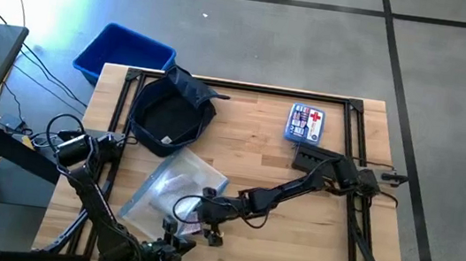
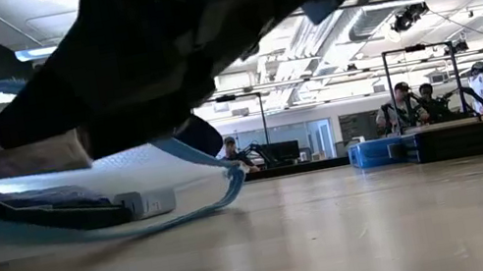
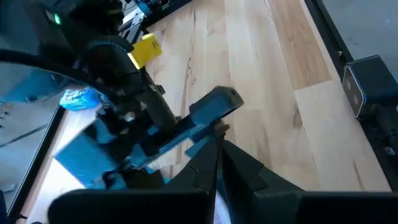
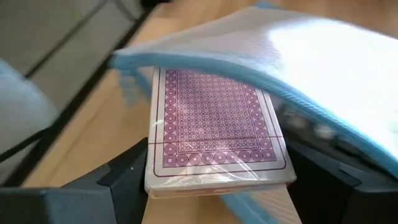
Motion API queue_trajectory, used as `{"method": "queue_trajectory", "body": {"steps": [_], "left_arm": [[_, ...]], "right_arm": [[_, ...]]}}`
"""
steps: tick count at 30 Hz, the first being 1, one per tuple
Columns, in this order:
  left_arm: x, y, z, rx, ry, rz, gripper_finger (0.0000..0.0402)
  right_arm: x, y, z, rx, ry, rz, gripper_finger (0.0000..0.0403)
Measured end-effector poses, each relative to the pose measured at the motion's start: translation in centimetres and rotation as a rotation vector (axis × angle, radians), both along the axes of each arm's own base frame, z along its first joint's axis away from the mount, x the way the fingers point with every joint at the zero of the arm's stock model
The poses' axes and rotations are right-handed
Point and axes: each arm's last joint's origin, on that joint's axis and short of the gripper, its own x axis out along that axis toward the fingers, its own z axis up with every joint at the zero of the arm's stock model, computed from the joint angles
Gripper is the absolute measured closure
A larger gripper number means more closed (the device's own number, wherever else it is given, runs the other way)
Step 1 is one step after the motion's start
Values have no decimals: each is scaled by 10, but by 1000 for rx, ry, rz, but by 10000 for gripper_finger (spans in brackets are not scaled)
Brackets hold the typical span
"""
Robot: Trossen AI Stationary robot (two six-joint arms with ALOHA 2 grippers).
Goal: Unpack backpack
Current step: Put the red game card into the transparent zip bag
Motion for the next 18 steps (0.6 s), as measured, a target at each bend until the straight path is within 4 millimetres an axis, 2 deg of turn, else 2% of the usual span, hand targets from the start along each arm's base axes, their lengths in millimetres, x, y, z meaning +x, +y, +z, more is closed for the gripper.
{"method": "queue_trajectory", "body": {"steps": [7,12,18], "left_arm": [[0,0,0,0,-5,1,402],[0,0,0,6,-4,-1,402],[1,0,1,15,-18,6,402]], "right_arm": [[4,-14,0,4,-9,-202,119],[9,-29,-1,117,12,-312,119],[15,-43,-13,203,35,-407,119]]}}
